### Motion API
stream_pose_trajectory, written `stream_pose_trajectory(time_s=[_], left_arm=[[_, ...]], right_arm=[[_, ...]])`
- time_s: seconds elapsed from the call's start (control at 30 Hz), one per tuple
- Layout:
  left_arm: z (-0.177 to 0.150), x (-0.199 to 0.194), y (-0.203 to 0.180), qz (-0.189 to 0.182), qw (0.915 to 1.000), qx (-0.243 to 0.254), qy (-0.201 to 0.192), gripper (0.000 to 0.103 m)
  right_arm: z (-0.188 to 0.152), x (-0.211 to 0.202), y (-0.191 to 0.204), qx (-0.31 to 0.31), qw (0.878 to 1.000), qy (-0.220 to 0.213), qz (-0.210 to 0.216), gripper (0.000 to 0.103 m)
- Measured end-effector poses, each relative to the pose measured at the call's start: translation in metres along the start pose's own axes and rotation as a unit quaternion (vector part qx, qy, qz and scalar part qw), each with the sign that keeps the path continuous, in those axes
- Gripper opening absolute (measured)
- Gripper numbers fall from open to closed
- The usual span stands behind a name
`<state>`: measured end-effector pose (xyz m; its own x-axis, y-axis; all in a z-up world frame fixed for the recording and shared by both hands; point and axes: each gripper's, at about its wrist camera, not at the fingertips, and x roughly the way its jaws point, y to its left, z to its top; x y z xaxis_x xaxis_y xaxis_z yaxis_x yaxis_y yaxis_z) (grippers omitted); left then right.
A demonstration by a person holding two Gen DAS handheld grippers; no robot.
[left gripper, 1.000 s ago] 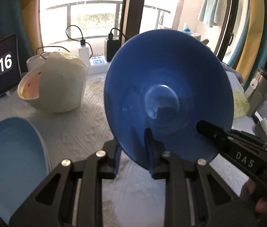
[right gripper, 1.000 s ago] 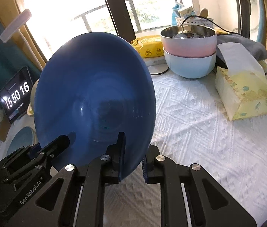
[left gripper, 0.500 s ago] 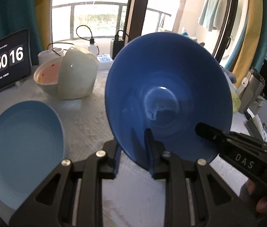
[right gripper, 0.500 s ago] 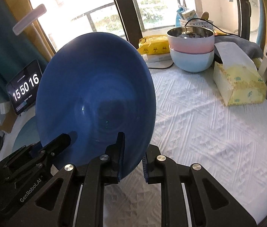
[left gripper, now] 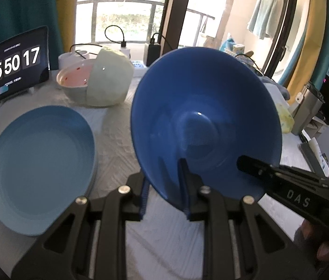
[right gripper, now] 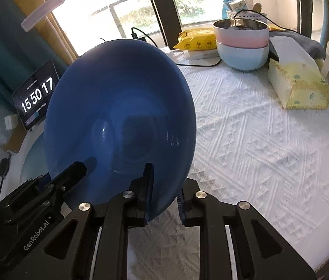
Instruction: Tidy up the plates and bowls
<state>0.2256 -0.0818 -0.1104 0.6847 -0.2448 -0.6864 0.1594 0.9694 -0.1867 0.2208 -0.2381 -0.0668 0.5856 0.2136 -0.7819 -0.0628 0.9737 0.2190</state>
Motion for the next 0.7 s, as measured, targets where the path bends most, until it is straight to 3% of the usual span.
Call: stream_pose_trajectory(time_s=[0.47, 0.7], left_arm=[[-0.01, -0.01, 0.008, -0.008, 0.9998, -0.011, 0.015, 0.025], [-0.012, -0.011, 0.011, -0.008, 0.9995, -0.015, 0.028, 0.026]], right_arm=[[-0.005, -0.007, 0.008, 0.001, 1.0, 0.011, -0.002, 0.024], [-0.006, -0.007, 0.007, 0.005, 1.0, 0.018, -0.007, 0.034]])
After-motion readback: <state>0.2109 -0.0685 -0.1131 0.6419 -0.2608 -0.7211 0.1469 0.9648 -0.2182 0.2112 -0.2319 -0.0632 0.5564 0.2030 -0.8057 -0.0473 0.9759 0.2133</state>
